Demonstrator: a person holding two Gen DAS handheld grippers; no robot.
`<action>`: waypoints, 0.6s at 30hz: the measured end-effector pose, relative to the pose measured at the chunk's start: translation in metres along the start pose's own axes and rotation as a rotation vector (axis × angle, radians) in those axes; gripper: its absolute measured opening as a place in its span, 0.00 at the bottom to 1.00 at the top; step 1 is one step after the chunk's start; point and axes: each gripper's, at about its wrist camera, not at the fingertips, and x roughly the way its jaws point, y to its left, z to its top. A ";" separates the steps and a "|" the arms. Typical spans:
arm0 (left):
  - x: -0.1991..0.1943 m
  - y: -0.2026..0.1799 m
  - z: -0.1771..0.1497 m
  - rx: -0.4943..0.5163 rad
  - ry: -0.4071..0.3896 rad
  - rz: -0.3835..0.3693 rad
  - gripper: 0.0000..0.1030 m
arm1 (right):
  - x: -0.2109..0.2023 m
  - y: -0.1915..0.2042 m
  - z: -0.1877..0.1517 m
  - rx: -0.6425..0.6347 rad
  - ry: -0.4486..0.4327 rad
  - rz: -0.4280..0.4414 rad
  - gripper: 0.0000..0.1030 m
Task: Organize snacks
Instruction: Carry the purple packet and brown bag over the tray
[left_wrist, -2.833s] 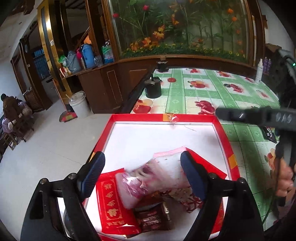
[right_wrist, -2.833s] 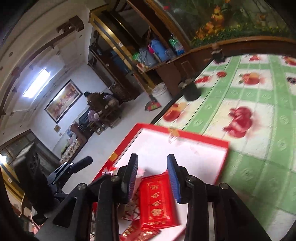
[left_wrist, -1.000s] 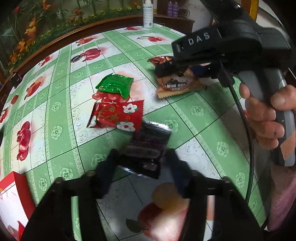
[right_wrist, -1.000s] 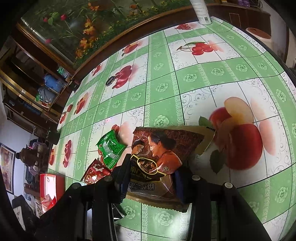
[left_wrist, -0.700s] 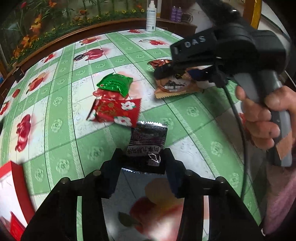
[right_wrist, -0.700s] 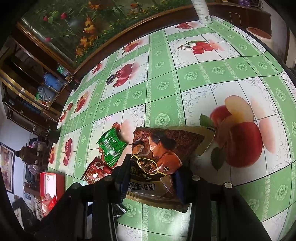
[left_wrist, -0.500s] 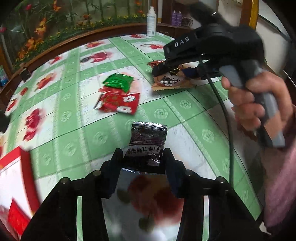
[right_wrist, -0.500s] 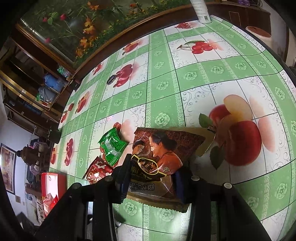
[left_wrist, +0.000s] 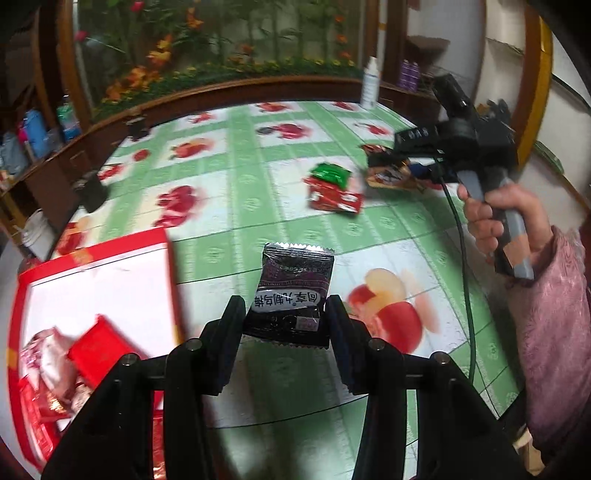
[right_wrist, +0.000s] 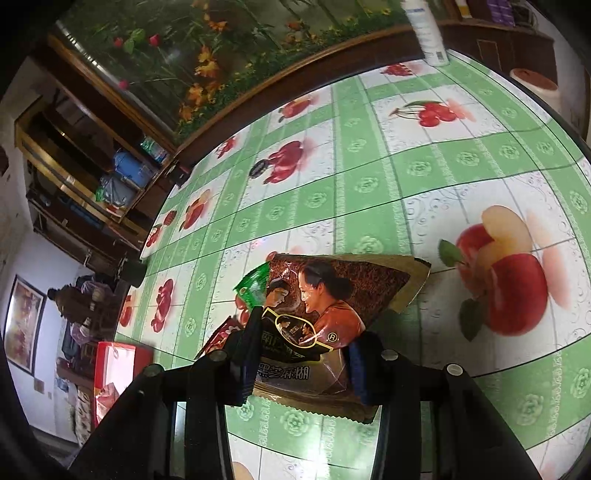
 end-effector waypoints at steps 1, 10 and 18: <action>-0.003 0.002 0.000 -0.004 -0.008 0.017 0.42 | 0.001 0.002 0.000 -0.009 -0.002 -0.002 0.41; -0.019 0.010 0.005 -0.026 -0.067 0.094 0.42 | -0.001 0.021 -0.007 -0.093 -0.043 -0.002 0.41; -0.029 0.018 0.002 -0.049 -0.093 0.109 0.42 | -0.013 0.040 -0.019 -0.152 -0.120 0.034 0.40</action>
